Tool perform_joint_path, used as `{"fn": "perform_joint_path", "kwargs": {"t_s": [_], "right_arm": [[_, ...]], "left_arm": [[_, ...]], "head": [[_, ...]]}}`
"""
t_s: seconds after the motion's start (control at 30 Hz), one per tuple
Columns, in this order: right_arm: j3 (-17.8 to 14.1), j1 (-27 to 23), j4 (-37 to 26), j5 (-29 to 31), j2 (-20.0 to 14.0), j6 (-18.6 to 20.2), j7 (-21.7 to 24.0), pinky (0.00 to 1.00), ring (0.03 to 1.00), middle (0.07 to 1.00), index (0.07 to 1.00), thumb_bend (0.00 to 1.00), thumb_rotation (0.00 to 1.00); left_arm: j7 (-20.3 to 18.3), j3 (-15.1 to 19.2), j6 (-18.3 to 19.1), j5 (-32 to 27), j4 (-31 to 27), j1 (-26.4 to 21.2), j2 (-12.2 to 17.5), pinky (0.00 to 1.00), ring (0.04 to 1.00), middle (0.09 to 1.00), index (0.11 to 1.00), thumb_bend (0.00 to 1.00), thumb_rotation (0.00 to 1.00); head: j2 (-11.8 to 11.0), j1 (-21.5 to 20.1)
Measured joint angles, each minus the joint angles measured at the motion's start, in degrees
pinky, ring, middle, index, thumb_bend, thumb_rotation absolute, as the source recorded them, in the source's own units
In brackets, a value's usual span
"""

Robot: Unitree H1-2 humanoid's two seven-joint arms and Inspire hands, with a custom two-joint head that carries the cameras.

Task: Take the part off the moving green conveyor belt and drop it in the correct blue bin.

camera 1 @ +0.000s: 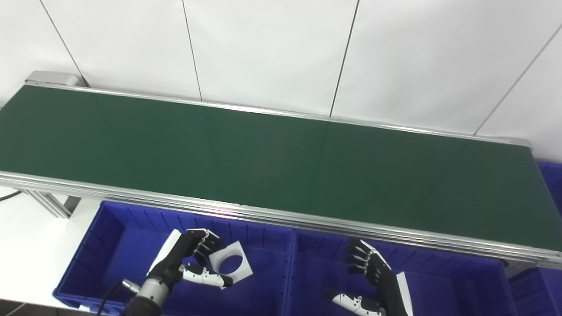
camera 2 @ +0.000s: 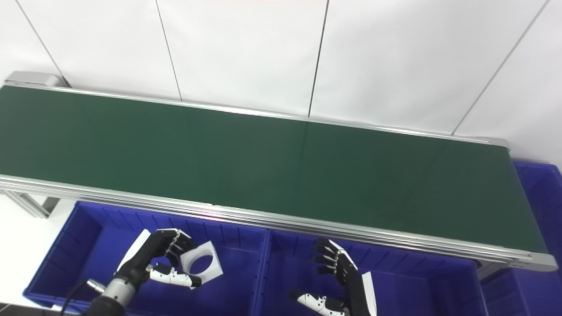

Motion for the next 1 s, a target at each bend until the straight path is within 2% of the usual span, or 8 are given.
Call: {"fn": "perform_joint_path", "kwargs": {"t_s": [0.03, 0.1, 0.13, 0.3, 0.5, 0.67, 0.9, 1.0], "right_arm": [[-0.01, 0.00, 0.01, 0.01, 0.03, 0.00, 0.00, 0.61, 0.689, 0.751, 0.783, 0.67, 0.06], [0.00, 0.00, 0.01, 0.09, 0.06, 0.00, 0.10, 0.60, 0.689, 0.752, 0.781, 0.67, 0.05], [0.01, 0.00, 0.01, 0.16, 0.07, 0.00, 0.16, 0.61, 0.692, 0.753, 0.781, 0.67, 0.05], [0.01, 0.01, -0.01, 0.25, 0.08, 0.17, 0.23, 0.61, 0.696, 0.755, 0.785, 0.67, 0.05], [0.05, -0.01, -0.02, 0.28, 0.15, 1.13, 0.30, 0.61, 0.691, 0.751, 0.788, 0.68, 0.07], [0.09, -0.02, -0.01, 0.21, 0.21, 1.18, 0.30, 0.60, 0.685, 0.748, 0.785, 0.68, 0.07], [0.12, -0.29, 0.17, -0.96, 1.19, 1.18, -0.06, 0.60, 0.685, 0.750, 0.780, 0.68, 0.10], [0.14, -0.38, 0.34, -1.11, 1.94, 1.17, -0.24, 0.60, 0.683, 0.744, 0.773, 0.69, 0.10]], "left_arm": [[1.02, 0.09, -0.33, 0.96, -0.02, 0.09, -0.49, 0.35, 0.482, 0.543, 0.496, 0.47, 0.00], [1.59, 0.02, -0.32, 1.90, -0.18, 0.18, -1.00, 0.58, 0.678, 0.704, 0.549, 0.57, 0.02], [1.59, -0.24, -0.10, 2.67, -0.31, 0.25, -0.96, 0.69, 0.779, 0.798, 0.720, 0.73, 0.01], [1.53, -1.70, 3.86, 8.06, -0.60, 0.74, -0.31, 0.81, 0.974, 0.985, 0.966, 0.87, 0.00], [-0.60, -3.09, 6.16, 10.02, -2.35, 1.45, 1.65, 0.98, 1.000, 1.000, 1.000, 0.97, 0.08], [-3.24, -4.04, 6.40, 9.83, -4.66, 1.46, 3.59, 1.00, 1.000, 1.000, 1.000, 0.99, 0.09], [-11.39, -1.71, 5.87, -5.59, -8.50, 1.85, 3.58, 0.77, 0.902, 0.972, 0.993, 0.92, 0.02], [-14.37, 0.08, 3.69, -13.96, -8.94, 2.41, 3.48, 0.92, 0.943, 0.957, 0.967, 0.88, 0.10]], "head": [[0.00, 0.00], [0.00, 0.09], [0.00, 0.00], [-0.17, 0.00], [-0.35, 0.09], [-0.44, -1.22], [-0.17, -6.75], [0.00, -10.18]]}}
